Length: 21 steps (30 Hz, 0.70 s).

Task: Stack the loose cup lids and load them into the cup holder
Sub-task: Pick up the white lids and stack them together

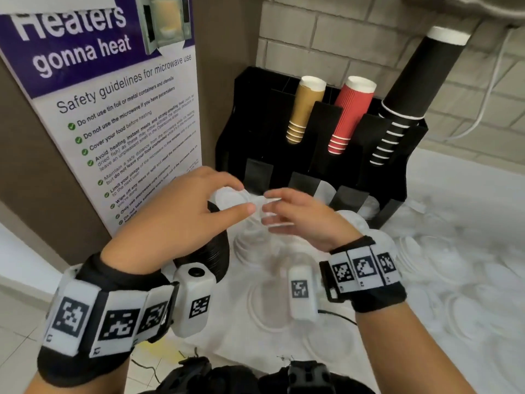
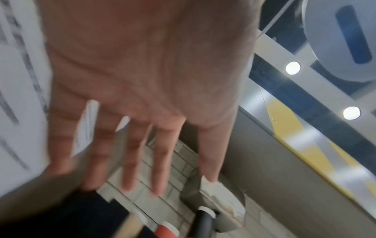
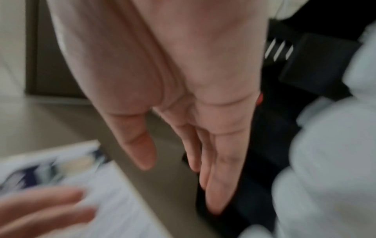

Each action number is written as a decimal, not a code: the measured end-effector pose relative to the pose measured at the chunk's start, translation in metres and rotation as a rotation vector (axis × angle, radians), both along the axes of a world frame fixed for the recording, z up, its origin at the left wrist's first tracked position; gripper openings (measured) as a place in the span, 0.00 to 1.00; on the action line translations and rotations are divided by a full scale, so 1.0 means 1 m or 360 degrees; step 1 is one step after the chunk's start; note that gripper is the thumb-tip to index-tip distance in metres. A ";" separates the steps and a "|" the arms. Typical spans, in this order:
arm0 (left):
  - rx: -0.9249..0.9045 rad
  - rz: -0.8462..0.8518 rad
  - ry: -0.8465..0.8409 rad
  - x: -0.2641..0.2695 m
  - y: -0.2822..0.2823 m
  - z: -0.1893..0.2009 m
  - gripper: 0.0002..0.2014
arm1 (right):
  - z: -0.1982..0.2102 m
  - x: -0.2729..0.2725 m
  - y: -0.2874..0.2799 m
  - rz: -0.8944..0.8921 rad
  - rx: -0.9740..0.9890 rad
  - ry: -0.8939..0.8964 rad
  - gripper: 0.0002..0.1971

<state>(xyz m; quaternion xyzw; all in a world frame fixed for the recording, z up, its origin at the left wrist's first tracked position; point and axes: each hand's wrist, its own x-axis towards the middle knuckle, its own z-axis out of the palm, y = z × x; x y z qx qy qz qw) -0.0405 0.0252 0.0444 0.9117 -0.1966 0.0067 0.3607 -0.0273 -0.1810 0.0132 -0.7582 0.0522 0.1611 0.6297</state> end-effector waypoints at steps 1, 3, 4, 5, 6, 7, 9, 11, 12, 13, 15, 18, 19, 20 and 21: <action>-0.0225 -0.0080 0.0011 0.002 -0.006 0.002 0.22 | 0.011 0.012 -0.017 -0.0155 0.0086 -0.0092 0.15; -0.0570 -0.0265 0.0098 0.006 -0.023 0.004 0.14 | 0.027 0.040 -0.050 -0.0467 0.0266 -0.0208 0.12; -0.0677 -0.0353 0.0141 0.009 -0.031 0.003 0.11 | 0.031 0.057 -0.065 -0.0592 0.0326 -0.0207 0.09; -0.0765 -0.0419 0.0187 0.011 -0.040 0.001 0.09 | 0.032 0.073 -0.078 -0.0680 0.0361 -0.0174 0.04; -0.0846 -0.0453 0.0236 0.013 -0.047 -0.001 0.08 | 0.030 0.092 -0.088 -0.0739 0.0338 -0.0120 0.03; -0.0917 -0.0460 0.0281 0.015 -0.052 -0.003 0.08 | 0.025 0.110 -0.097 -0.0780 0.0240 -0.0047 0.03; -0.1006 -0.0441 0.0350 0.018 -0.057 -0.009 0.12 | 0.015 0.137 -0.107 -0.0799 -0.0135 0.0108 0.07; -0.1048 -0.0429 0.0389 0.020 -0.057 -0.015 0.11 | 0.000 0.154 -0.109 -0.0655 -0.0581 0.0091 0.18; -0.1063 -0.0424 0.0400 0.020 -0.055 -0.017 0.10 | -0.004 0.157 -0.104 -0.0484 -0.0854 0.0075 0.20; -0.1077 -0.0421 0.0411 0.020 -0.054 -0.018 0.10 | -0.008 0.158 -0.100 -0.0345 -0.1084 0.0086 0.20; -0.1090 -0.0415 0.0426 0.020 -0.051 -0.019 0.10 | -0.015 0.163 -0.093 -0.0127 -0.1503 0.0159 0.19; -0.1090 -0.0407 0.0436 0.020 -0.046 -0.018 0.11 | -0.023 0.167 -0.093 0.0135 -0.1843 0.0203 0.20; -0.1099 -0.0401 0.0440 0.019 -0.045 -0.018 0.11 | -0.027 0.169 -0.096 0.0198 -0.1921 0.0183 0.20; -0.1110 -0.0394 0.0439 0.019 -0.044 -0.019 0.11 | -0.033 0.169 -0.098 0.0311 -0.2025 0.0114 0.19; -0.1117 -0.0389 0.0433 0.019 -0.042 -0.019 0.11 | -0.032 0.167 -0.100 0.0397 -0.2039 0.0049 0.18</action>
